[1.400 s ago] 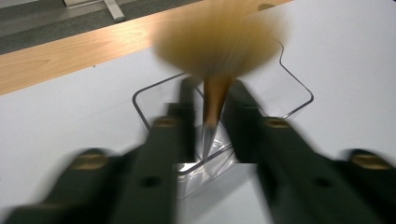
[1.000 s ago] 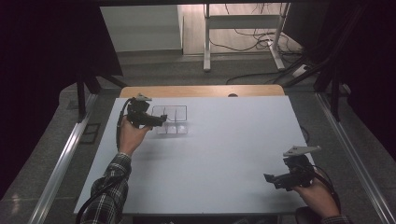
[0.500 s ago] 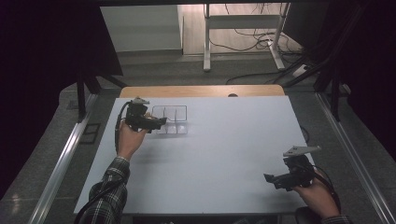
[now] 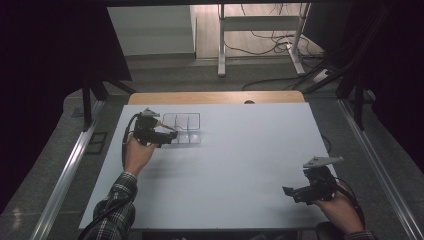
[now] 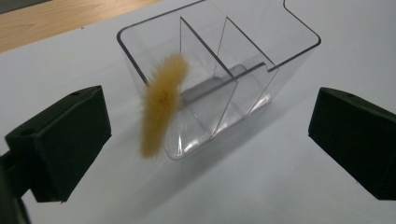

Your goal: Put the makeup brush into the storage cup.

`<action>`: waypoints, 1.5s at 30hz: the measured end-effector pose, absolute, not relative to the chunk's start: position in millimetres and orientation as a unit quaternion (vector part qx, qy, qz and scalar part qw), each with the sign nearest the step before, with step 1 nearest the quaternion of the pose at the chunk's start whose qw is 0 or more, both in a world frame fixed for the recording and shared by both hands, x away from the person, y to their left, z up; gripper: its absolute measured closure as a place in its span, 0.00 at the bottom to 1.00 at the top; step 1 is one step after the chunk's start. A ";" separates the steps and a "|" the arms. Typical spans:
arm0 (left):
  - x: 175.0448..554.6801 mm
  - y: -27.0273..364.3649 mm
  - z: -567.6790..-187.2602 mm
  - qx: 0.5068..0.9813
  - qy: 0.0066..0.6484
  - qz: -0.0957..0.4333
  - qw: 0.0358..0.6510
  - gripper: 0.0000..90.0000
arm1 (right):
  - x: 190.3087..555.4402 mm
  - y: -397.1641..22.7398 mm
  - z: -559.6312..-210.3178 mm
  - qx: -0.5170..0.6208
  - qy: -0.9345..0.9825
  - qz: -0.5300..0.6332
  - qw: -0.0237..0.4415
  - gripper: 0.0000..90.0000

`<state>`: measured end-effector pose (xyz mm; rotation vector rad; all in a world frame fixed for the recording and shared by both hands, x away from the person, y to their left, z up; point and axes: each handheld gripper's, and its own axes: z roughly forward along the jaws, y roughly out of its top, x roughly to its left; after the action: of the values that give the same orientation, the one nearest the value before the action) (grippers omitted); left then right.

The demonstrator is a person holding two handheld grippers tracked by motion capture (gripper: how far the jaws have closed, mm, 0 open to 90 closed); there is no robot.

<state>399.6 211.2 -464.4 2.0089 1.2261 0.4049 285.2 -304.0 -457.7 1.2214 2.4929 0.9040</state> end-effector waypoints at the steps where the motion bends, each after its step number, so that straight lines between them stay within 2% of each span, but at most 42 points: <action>1: 398.9 211.6 -464.7 0.783 0.477 0.156 0.368 0.00 | 285.3 -304.1 -457.7 0.415 0.849 0.308 0.111 0.00; 45: 353.7 210.7 -473.1 0.810 0.440 0.144 0.359 0.00 | 284.1 -305.3 -456.5 0.414 0.846 0.316 0.113 0.00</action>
<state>353.7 210.7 -473.1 2.0889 1.1356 0.3715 284.1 -305.3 -456.5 1.2136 2.4832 0.9256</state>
